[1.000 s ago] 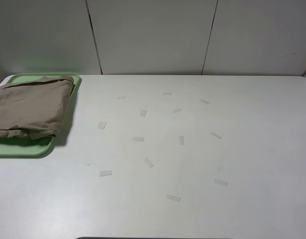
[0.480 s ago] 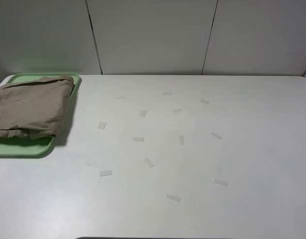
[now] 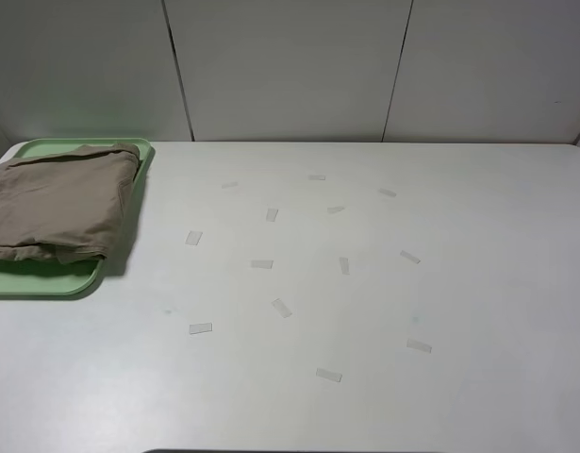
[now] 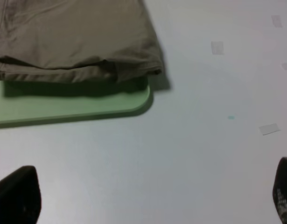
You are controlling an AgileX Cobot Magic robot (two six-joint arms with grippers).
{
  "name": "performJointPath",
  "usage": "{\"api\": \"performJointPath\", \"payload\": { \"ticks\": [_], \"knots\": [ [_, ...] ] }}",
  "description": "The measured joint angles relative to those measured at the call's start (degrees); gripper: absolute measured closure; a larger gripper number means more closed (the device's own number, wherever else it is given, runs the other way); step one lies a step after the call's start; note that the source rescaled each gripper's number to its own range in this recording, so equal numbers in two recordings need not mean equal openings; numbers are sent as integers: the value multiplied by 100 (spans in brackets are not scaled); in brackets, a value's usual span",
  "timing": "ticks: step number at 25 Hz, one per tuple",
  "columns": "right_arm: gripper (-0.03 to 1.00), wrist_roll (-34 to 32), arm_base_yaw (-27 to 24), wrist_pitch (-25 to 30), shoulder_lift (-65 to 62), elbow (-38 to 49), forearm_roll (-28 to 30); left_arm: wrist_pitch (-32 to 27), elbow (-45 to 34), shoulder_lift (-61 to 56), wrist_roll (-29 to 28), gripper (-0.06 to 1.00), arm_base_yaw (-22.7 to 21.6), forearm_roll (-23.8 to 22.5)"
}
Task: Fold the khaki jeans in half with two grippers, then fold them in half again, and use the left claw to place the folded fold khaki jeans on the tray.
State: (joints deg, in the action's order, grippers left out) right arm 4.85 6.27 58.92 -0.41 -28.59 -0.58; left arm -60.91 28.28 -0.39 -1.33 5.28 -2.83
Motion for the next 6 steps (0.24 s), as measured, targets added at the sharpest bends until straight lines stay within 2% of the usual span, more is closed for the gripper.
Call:
{"api": "performJointPath", "payload": {
  "ticks": [6],
  "knots": [
    [-3,0,0,0,0,0,0,0,0,0,0,-6,0,0]
  ]
}}
